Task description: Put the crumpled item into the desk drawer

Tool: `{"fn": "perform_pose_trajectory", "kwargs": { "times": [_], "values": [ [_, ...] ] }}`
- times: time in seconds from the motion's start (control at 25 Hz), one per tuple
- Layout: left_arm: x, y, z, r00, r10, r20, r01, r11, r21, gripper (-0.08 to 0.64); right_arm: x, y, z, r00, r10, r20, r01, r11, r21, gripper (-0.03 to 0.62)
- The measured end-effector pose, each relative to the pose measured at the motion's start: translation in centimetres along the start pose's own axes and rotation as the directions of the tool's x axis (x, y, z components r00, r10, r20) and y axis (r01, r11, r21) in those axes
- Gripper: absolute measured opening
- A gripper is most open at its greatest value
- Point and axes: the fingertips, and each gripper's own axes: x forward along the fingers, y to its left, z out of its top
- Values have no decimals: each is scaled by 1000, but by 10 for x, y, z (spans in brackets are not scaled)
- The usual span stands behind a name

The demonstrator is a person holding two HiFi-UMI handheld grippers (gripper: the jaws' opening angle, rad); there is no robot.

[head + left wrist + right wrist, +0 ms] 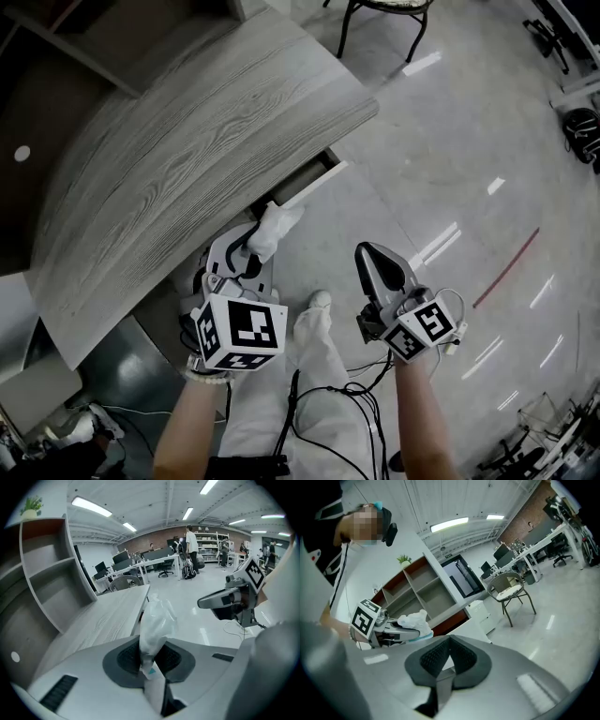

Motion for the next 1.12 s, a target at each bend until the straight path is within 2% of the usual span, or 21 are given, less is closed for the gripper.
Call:
{"fn": "perform_pose_trajectory", "kwargs": {
  "times": [0.2,0.44,0.76,0.92,1.12],
  "values": [
    [14,2,0,995,48,-93,-43,998,54,52,-9,6,7,1000,3,-4,-3,1000,-8,9],
    [29,5,-3,976,99,-195,-79,991,107,52,-16,3,10,1000,-3,-2,3,1000,-1,9],
    [50,5,-12,944,102,-313,-70,991,111,52,-21,3,11,1000,2,-5,-2,1000,14,9],
    [51,0,-12,943,89,-322,-64,994,87,57,-24,4,12,1000,6,-4,-6,1000,17,9],
    [48,-3,-8,950,77,-303,-61,996,61,134,-24,3,11,1000,6,-8,-6,1000,21,9]
  ]
}}
